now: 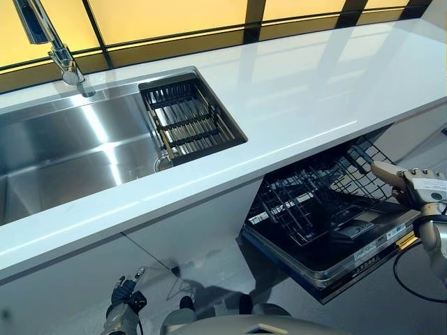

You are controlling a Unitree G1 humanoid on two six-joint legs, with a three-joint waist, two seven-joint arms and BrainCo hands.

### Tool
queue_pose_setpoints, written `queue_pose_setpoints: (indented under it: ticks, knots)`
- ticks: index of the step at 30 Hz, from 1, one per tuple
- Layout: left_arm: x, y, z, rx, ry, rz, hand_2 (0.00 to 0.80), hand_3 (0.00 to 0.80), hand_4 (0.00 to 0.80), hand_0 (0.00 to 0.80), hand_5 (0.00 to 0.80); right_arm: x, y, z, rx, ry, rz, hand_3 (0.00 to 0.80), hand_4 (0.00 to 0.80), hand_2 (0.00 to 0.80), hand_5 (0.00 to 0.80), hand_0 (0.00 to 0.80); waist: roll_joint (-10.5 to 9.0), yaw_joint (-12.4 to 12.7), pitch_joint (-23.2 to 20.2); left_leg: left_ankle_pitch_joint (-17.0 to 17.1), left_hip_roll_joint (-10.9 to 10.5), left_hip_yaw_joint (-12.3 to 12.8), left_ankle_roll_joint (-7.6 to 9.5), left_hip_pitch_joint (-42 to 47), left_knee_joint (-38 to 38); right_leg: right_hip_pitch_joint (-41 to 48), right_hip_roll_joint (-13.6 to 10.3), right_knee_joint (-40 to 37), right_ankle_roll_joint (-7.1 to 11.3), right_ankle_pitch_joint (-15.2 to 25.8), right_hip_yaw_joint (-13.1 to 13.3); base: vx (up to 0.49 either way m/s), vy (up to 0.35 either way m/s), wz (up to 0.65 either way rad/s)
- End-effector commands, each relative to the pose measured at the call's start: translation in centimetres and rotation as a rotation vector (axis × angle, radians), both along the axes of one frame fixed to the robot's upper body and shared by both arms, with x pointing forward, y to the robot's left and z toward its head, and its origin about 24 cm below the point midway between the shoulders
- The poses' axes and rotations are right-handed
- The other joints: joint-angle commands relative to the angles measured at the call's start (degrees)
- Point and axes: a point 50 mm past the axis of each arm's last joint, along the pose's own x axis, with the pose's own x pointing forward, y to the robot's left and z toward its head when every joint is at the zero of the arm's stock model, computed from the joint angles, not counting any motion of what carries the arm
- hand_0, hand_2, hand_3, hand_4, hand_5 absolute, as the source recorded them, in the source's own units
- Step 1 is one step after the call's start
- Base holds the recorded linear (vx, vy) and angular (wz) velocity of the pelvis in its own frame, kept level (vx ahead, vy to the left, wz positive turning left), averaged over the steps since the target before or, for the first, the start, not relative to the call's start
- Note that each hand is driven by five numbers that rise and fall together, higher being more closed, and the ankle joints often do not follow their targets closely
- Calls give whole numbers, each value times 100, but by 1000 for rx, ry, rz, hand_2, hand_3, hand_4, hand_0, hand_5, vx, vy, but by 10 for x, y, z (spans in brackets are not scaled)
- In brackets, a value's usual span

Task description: Take plates into dishwasher

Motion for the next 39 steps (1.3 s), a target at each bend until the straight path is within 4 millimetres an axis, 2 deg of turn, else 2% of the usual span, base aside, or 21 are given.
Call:
queue_pose_setpoints:
  ticks: [1, 6, 16, 28, 34, 39]
  knots:
    - [15, 8, 7, 40, -42, -6, 0, 0, 0, 0, 0, 15, 6, 18, -61, -125, 60, 800, 800, 800, 800, 800, -246, 197, -207, -576, -135, -120, 249, 233, -3, -105, -318, 72, 536, 237, 68, 0, 0, 0]
    - [18, 9, 8, 46, -39, -27, 0, 0, 0, 0, 0, 20, 13, 0, -51, -89, 60, 800, 800, 800, 800, 800, -219, 299, -205, -583, -158, -178, 265, 244, -3, -77, -331, 68, 530, 228, 4, 0, 0, 0]
    - [29, 8, 11, 40, -73, -70, 0, 0, 0, 0, 0, 48, 22, -15, -28, -12, 0, 800, 800, 800, 800, 800, -173, 588, -196, -564, -207, -324, 259, 245, -3, 4, -378, 47, 513, 221, -172, 19, -16, 4]
    - [40, 10, 19, 35, -133, -94, 0, 0, 0, 0, 0, 70, 22, -10, 11, 7, -77, 800, 800, 800, 800, 800, -109, 884, -103, -490, -229, -490, 241, 172, -3, 15, -433, 44, 486, 237, -350, 27, -38, 9]
    - [45, 14, 23, 42, -160, -86, 0, 0, 0, 0, 0, 79, 20, -2, 3, 30, -115, 800, 800, 800, 800, 800, -23, 1021, -29, -428, -235, -584, 234, 71, -3, -55, -462, 56, 473, 244, -432, -5, -45, 10]
    - [52, 16, 26, 47, -193, -69, 0, 0, 0, 0, 0, 84, 16, -2, 84, 83, -165, 800, 800, 800, 800, 800, 72, 1107, 35, -377, -231, -651, 212, -73, -3, -170, -475, 57, 449, 246, -489, -52, -19, 7]
